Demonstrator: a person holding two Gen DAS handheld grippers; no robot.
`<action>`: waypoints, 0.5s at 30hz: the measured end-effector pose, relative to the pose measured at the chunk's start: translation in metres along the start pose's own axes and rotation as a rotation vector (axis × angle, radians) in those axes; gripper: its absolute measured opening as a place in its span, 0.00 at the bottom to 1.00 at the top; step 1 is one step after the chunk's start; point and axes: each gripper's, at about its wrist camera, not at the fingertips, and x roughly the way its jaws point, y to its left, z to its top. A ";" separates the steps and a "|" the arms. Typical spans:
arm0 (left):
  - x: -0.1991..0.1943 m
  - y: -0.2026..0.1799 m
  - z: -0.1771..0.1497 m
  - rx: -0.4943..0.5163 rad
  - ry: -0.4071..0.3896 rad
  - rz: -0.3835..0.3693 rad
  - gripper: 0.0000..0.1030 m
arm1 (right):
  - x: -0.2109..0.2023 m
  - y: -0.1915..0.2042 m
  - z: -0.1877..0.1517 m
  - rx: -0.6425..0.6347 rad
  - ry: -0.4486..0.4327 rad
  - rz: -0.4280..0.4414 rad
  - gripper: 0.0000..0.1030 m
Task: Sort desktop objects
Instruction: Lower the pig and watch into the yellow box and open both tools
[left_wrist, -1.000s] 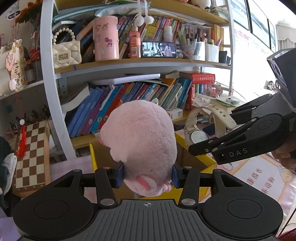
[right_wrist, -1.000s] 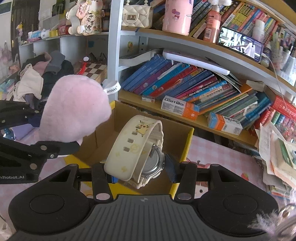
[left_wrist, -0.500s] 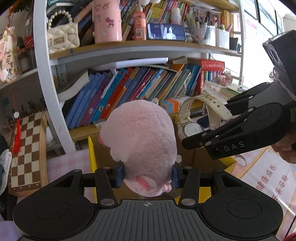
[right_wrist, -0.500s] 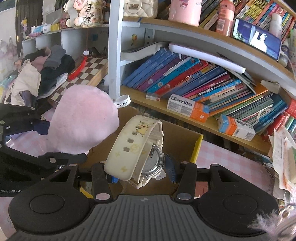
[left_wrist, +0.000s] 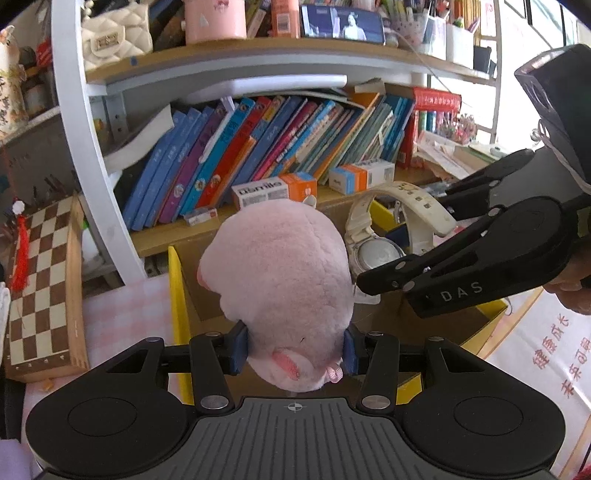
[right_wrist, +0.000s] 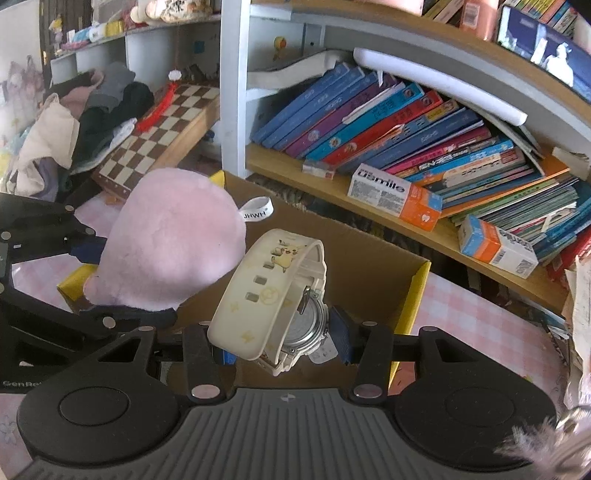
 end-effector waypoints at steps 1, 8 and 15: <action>0.003 0.000 0.000 0.003 0.010 -0.001 0.46 | 0.004 -0.001 0.001 -0.001 0.006 0.003 0.45; 0.023 -0.001 -0.004 0.020 0.101 0.003 0.46 | 0.028 -0.005 0.007 -0.027 0.036 0.021 0.45; 0.036 0.008 -0.004 -0.032 0.159 -0.011 0.51 | 0.068 0.001 0.022 -0.095 0.108 0.051 0.45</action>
